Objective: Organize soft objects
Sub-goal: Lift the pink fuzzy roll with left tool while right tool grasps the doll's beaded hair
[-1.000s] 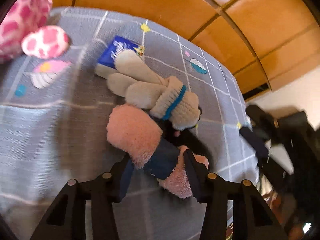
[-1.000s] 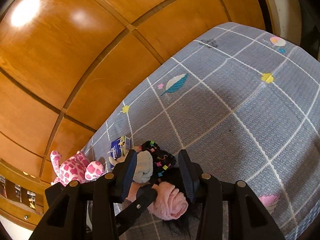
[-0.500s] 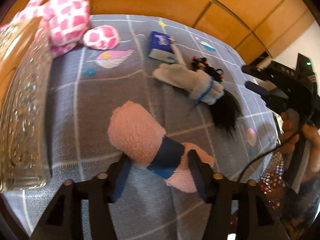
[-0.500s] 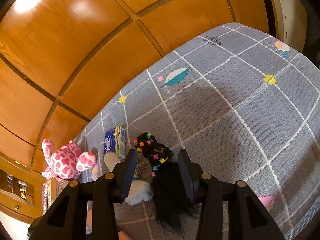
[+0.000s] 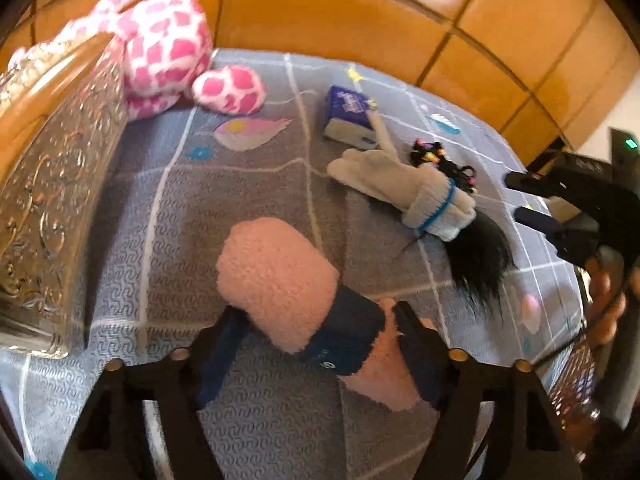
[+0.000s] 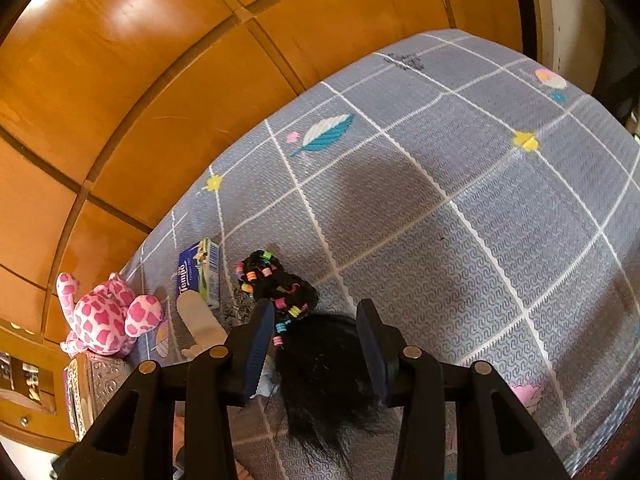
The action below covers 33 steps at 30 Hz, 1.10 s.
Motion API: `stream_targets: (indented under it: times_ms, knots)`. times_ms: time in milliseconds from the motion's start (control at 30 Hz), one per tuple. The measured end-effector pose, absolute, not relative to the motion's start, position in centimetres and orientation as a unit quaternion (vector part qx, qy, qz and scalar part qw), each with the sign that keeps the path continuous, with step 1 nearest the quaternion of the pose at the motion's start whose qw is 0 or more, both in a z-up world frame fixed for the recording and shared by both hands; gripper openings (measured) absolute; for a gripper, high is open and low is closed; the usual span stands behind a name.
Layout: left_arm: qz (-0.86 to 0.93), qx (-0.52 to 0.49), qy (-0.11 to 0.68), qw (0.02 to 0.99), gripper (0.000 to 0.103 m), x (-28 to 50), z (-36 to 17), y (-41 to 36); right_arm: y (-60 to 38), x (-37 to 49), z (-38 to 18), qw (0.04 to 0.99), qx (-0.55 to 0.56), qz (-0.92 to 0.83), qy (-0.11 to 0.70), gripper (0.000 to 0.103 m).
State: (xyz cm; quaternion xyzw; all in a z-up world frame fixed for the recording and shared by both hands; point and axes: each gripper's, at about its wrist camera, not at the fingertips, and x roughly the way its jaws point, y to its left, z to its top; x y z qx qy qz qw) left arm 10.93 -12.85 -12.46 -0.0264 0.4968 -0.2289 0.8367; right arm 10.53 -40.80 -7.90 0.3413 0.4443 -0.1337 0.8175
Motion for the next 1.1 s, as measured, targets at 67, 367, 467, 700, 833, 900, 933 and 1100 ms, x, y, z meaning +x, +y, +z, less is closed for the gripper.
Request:
stream_targets:
  times_ms: [67,367,467,700,833,900,933,1100]
  knots:
    - [-0.239,-0.019,0.482,0.843,0.072,10.7,-12.7,-12.8,-40.9,10.5,-8.2,0.813,0.347,-0.134,0.448,0.043]
    - [-0.27,-0.043,0.472,0.838,0.072,10.9,-13.2,-11.6,-39.2,12.5,-9.5,0.795,0.328,-0.101,0.499,0.043]
    - [-0.271,-0.046,0.47,0.839,0.073,10.6,-13.2,-11.4,-38.6,14.2,-9.7,0.797,0.306,-0.097,0.511,0.05]
    - [-0.268,-0.047,0.46,0.845,0.073,10.1,-13.3,-11.3,-36.4,18.2,-11.8,0.802,0.207,-0.101,0.552,0.053]
    - [-0.266,-0.043,0.455,0.849,0.073,9.4,-13.3,-11.3,-34.1,18.3,-12.0,0.815,0.096,-0.111,0.56,0.034]
    - [-0.266,-0.044,0.456,0.848,0.071,9.2,-13.3,-11.4,-34.3,18.2,-12.1,0.814,0.106,-0.11,0.561,0.035]
    - [-0.267,-0.044,0.456,0.848,0.071,9.1,-13.3,-11.3,-34.5,18.2,-12.2,0.813,0.113,-0.107,0.561,0.035]
    - [-0.266,-0.049,0.458,0.847,0.061,8.9,-13.0,-11.1,-34.3,18.0,-12.3,0.817,0.104,-0.106,0.557,0.036]
